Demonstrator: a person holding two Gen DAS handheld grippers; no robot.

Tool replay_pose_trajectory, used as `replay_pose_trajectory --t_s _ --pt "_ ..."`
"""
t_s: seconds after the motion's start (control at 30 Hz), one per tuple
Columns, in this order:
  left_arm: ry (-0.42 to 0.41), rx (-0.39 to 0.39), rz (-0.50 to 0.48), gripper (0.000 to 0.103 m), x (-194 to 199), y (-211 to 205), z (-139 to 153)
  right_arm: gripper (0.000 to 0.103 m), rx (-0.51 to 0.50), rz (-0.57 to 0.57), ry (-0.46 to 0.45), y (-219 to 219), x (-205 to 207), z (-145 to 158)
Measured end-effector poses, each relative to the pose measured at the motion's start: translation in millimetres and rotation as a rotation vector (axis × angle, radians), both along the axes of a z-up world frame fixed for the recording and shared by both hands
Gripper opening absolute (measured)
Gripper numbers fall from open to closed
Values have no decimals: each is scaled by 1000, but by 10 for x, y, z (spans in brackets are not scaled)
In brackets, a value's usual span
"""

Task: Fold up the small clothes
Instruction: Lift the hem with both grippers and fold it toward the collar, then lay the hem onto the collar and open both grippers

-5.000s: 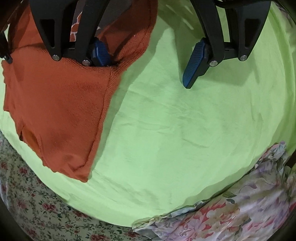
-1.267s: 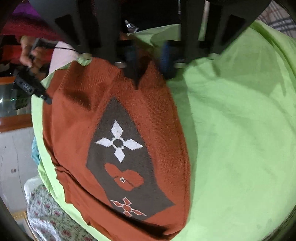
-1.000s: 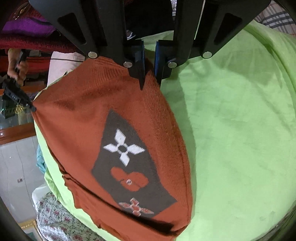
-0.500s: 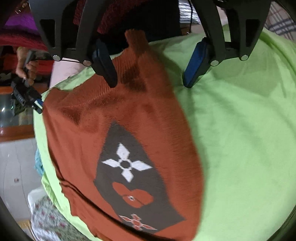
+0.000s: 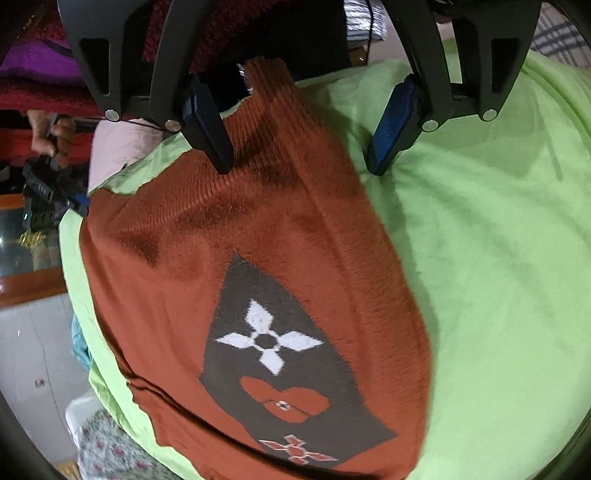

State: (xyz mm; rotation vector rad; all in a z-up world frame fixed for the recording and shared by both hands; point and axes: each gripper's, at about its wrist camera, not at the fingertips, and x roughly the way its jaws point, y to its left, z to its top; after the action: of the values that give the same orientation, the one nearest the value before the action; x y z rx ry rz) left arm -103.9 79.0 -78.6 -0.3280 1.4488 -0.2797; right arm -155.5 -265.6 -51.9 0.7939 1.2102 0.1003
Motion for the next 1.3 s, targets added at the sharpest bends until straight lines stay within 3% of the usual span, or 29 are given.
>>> replay_pose_trajectory --t_s 0.03,0.07,0.1,0.13,0.17,0.47,0.63,1.0,1.3 --pt "-11 27 -17 66 4 -45 15 33 4 3 -5 -12 -3 -18" --pt "-22 50 -28 61 1 -83 35 15 -4 0 5 -21 15 -49" --pt "-36 75 -41 41 -1 -104 55 15 7 -5 18 -42 17 -74" --pt "-44 85 -48 13 -5 -98 68 14 14 -7 19 -43 21 -75" --pt "-40 57 -48 6 -6 -73 78 13 -4 8 14 -12 27 -50" --pt "-169 -143 45 4 -124 169 388 10 114 -45 -98 -71 -167 414" --pt "-247 -212 94 4 30 286 644 10 195 -67 -183 28 8 597" --pt "-444 -279 218 4 1022 586 1258 10 272 -68 -389 -7 1093 987" --pt "-508 -251 330 3 2159 795 1255 10 247 -75 -428 -292 2338 949"
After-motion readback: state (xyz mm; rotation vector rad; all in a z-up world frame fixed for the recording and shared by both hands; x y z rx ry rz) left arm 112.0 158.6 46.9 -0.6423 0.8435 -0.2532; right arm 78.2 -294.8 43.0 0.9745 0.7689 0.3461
